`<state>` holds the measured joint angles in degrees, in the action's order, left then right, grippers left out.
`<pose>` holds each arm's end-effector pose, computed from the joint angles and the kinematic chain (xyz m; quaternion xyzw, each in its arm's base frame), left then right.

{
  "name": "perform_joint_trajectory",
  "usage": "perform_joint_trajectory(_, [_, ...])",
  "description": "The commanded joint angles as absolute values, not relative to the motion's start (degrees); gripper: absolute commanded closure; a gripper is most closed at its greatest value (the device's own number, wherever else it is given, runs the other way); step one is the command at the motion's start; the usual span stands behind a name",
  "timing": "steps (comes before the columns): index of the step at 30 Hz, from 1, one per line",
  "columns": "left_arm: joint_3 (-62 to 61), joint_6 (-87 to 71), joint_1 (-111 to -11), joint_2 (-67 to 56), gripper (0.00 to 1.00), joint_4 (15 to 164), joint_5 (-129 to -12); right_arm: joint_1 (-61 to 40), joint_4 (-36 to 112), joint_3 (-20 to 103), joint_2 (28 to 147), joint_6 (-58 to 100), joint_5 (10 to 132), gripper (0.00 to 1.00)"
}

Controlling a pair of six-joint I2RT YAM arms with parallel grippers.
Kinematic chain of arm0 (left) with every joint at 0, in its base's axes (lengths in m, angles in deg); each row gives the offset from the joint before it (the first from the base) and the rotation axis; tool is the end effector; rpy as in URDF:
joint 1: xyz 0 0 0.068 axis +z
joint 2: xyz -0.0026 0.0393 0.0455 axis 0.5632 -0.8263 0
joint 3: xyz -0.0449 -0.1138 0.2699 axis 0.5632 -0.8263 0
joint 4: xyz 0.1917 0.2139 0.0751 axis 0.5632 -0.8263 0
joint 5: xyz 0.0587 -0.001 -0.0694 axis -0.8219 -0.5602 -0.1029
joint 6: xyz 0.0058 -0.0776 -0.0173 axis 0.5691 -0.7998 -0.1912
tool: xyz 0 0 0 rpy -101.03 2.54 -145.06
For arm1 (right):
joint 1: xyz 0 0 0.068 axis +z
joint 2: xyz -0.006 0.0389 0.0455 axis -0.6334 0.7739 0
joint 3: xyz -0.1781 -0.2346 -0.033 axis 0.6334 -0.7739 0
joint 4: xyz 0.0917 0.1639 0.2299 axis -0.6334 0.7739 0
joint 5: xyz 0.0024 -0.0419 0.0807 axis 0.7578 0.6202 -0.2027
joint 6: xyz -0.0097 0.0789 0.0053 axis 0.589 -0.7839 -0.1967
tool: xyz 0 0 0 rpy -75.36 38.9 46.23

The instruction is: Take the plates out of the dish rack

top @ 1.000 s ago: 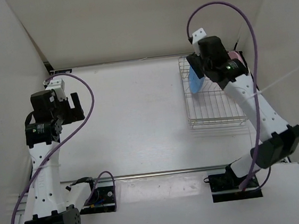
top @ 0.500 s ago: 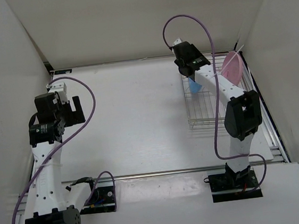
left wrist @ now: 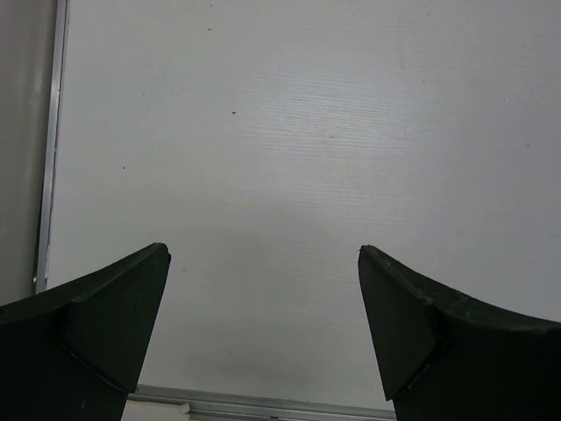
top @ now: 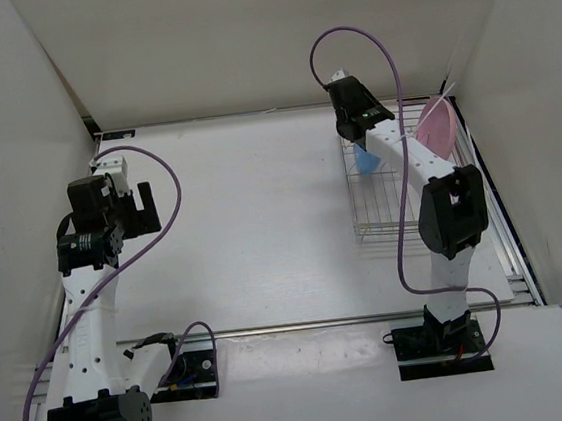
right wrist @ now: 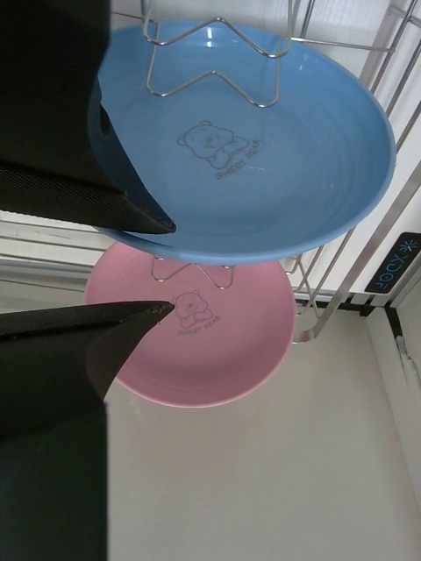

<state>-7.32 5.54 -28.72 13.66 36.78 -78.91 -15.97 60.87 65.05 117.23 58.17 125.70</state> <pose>0.2334 0.0228 0.3638 -0.0273 0.9094 0.0277 0.4140 0.4879 0.1555 0.3175 -0.1999 0.8083 -0.3804 0.4025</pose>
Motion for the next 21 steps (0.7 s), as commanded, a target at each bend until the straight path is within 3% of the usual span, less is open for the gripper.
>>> perform_joint_trajectory(1, [-7.4,6.0,-28.5,14.8,0.0,38.2,-79.4,-16.3,58.1,66.3,117.8,58.7,128.5,0.6])
perform_joint_trajectory(5, [-7.9,6.0,-28.5,14.8,0.0,38.2,-79.4,-16.3,58.1,66.3,118.4,59.3,129.0,0.61])
perform_joint_trajectory(9, [-8.5,6.0,-28.5,14.8,0.0,38.7,-79.4,-16.3,58.1,66.3,118.9,59.3,129.7,0.76])
perform_joint_trajectory(12, [-8.5,6.0,-28.5,14.8,0.0,38.7,-78.8,-16.3,58.1,66.3,118.9,59.8,130.9,0.77])
perform_joint_trajectory(19, [-8.5,6.0,-28.5,14.8,0.0,38.7,-78.8,-15.2,57.1,68.5,118.9,62.0,133.3,0.99])
perform_joint_trajectory(21, [-8.5,6.0,-28.5,14.8,0.0,38.7,-78.8,-15.2,57.0,69.3,119.5,62.5,134.7,1.0])
